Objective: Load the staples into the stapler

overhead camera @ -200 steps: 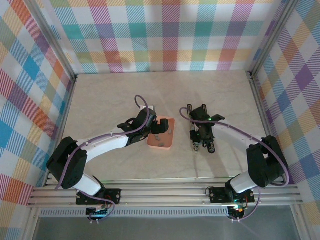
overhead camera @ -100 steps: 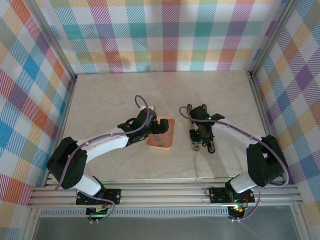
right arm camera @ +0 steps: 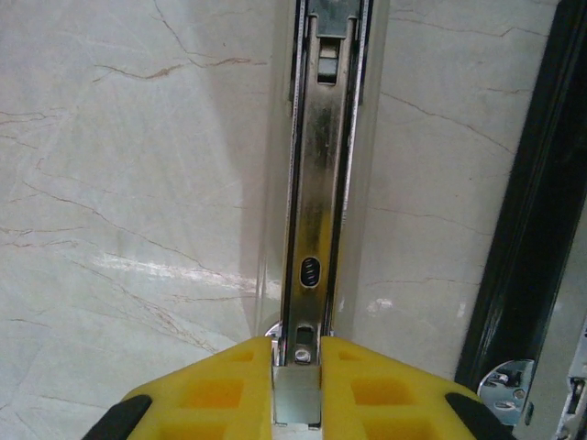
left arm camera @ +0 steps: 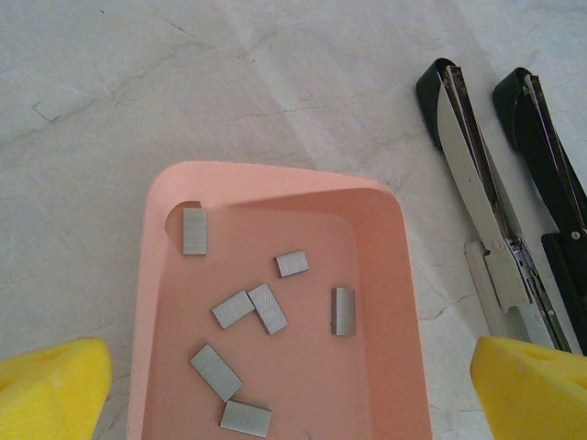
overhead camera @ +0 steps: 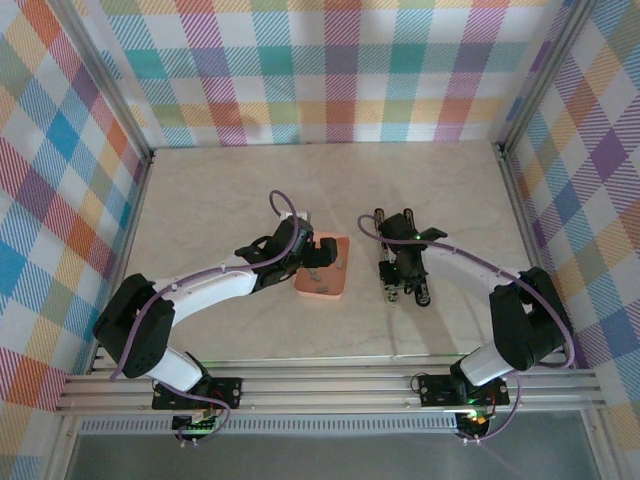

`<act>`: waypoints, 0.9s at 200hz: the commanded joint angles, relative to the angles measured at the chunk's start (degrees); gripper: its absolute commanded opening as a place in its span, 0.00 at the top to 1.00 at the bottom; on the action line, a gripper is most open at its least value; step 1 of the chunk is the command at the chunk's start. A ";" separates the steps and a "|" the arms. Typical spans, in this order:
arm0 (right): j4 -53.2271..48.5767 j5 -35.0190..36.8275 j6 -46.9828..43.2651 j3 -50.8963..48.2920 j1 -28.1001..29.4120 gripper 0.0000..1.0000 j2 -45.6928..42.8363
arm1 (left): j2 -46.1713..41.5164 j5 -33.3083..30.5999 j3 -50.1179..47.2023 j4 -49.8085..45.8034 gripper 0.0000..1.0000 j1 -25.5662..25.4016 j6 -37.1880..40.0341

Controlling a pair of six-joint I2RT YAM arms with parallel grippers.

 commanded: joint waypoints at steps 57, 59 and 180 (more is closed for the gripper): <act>-0.14 -0.50 1.01 -1.18 0.81 0.83 1.06 | -0.19 -0.82 -0.81 -0.16 0.00 -0.77 0.20; -0.18 -0.54 0.95 -1.18 0.83 0.83 1.11 | -0.19 -0.81 -0.83 -0.13 0.00 -0.72 0.19; -2.42 3.16 4.66 -0.21 2.83 0.84 0.91 | 0.07 -0.68 -0.98 -0.12 0.00 -0.71 0.50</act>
